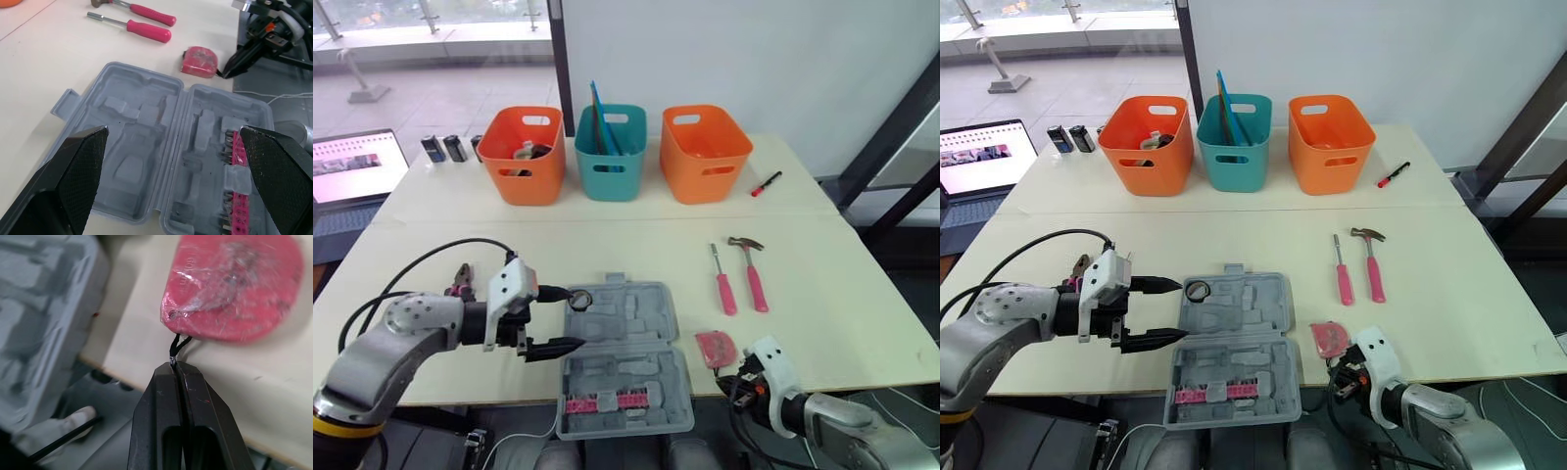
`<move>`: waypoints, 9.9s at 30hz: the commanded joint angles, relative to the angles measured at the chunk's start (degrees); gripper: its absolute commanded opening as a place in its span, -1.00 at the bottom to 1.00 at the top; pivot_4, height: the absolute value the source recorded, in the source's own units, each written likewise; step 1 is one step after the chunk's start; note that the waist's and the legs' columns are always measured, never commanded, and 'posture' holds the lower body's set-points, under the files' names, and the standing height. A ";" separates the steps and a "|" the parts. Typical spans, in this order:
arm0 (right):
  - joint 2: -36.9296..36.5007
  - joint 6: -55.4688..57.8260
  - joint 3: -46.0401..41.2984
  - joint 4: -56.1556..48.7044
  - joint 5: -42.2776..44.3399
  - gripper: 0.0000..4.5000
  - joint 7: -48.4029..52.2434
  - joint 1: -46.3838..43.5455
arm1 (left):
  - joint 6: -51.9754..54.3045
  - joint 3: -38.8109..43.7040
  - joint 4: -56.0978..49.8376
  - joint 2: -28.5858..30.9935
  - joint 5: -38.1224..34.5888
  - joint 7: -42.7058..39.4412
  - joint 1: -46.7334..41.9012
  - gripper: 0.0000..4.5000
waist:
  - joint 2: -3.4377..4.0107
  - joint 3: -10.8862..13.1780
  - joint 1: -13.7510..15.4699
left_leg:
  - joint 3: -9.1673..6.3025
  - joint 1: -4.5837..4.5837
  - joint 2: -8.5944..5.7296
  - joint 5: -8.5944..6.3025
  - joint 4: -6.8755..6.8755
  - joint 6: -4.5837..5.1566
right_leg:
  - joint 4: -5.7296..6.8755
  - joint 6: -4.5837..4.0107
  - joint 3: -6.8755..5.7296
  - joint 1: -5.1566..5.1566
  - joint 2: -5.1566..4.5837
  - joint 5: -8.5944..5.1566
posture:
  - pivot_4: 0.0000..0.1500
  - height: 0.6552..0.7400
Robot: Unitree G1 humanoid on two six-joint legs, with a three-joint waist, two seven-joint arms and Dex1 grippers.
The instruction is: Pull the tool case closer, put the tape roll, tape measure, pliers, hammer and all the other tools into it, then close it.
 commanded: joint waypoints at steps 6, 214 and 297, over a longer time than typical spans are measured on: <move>-8.42 1.96 -8.02 1.04 8.59 0.31 9.68 -2.00 | -1.86 0.14 -0.27 -0.57 0.78 -1.18 -0.19 1.00 | 0.00 0.00 0.07 | 0.01 0.00 0.00 0.00 0.03 0.00 | 0.00 0.00 0.01 0.02 0.00 0.00 | 1.00 0.87; -12.04 -24.81 10.26 34.86 2.88 0.97 49.86 -54.96 | -3.77 28.23 -18.29 -31.08 5.66 45.20 40.94 1.00 | -0.09 0.12 -2.12 | 0.32 0.64 0.09 -0.30 -0.03 0.03 | -0.49 -0.20 0.06 0.50 -0.13 0.10 | 1.00 0.87; -5.44 -8.69 18.95 19.18 1.19 0.97 29.40 -63.79 | -3.95 18.45 48.22 -14.47 16.87 35.65 -8.13 1.00 | -0.16 0.10 -0.11 | 0.11 -0.23 0.12 -0.19 -0.03 -0.04 | -0.04 0.17 -0.17 -0.46 0.01 0.36 | 1.00 0.87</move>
